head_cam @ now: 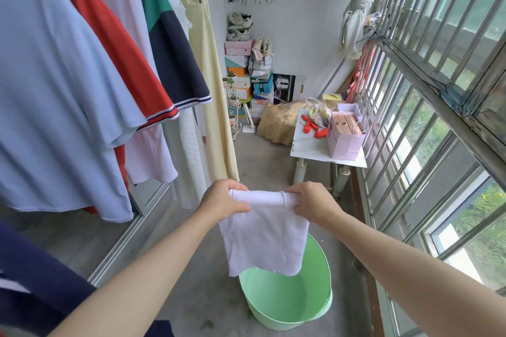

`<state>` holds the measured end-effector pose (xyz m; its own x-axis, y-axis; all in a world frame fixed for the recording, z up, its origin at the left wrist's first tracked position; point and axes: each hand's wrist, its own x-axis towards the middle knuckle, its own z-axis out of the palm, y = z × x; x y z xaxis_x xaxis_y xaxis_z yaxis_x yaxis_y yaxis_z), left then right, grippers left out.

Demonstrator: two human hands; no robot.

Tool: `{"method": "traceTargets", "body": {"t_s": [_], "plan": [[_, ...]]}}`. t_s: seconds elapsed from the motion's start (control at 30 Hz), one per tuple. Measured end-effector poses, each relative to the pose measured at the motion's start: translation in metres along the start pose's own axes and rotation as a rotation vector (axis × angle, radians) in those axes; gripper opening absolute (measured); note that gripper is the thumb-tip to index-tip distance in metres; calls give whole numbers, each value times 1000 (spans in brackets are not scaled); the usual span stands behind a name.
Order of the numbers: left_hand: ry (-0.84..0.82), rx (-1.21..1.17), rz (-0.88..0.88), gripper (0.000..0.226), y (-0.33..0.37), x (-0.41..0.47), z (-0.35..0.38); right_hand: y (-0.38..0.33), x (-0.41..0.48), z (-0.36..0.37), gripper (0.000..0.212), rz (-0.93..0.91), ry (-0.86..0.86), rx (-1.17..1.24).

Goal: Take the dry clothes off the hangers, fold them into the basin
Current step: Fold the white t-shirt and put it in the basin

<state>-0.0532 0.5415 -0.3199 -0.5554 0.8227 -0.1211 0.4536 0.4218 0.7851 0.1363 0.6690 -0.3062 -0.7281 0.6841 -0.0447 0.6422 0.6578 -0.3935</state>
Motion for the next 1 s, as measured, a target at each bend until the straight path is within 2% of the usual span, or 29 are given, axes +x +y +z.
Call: {"method": "traceTargets", "body": {"t_s": [0.1, 0.23, 0.33, 0.43, 0.53, 0.6, 0.67, 0.77, 0.8, 0.9, 0.93, 1.0], "plan": [[44, 221, 45, 34, 9, -5, 2, 1, -1, -2, 32, 32, 40, 4], [67, 262, 37, 15, 12, -6, 1, 6, 1, 2, 14, 27, 79, 27], [45, 250, 89, 21, 8, 0, -3, 12, 2, -1, 20, 24, 38, 146], [-6, 189, 204, 27, 7, 4, -8, 9, -7, -10, 44, 36, -48, 459], [-134, 108, 231, 20, 15, 3, -12, 12, -13, -11, 35, 108, -88, 812], [-178, 50, 241, 18, 21, 1, -14, 20, -12, -9, 43, 138, -77, 939], [-177, 12, 264, 16, 24, 2, -14, 27, -12, -5, 49, 170, -43, 1015], [-194, -48, 256, 27, 24, 1, -12, 35, -16, 3, 59, 212, -56, 1073], [-205, -50, 251, 28, 24, 1, -12, 36, -18, 6, 57, 217, -84, 1102], [-233, -47, 265, 21, 25, -2, -9, 38, -24, 12, 26, 191, -183, 1122], [-241, -47, 268, 19, 25, -3, -9, 38, -26, 14, 24, 183, -210, 1108], [-250, -53, 287, 16, 26, -3, -9, 39, -29, 18, 35, 170, -264, 1082]]}}
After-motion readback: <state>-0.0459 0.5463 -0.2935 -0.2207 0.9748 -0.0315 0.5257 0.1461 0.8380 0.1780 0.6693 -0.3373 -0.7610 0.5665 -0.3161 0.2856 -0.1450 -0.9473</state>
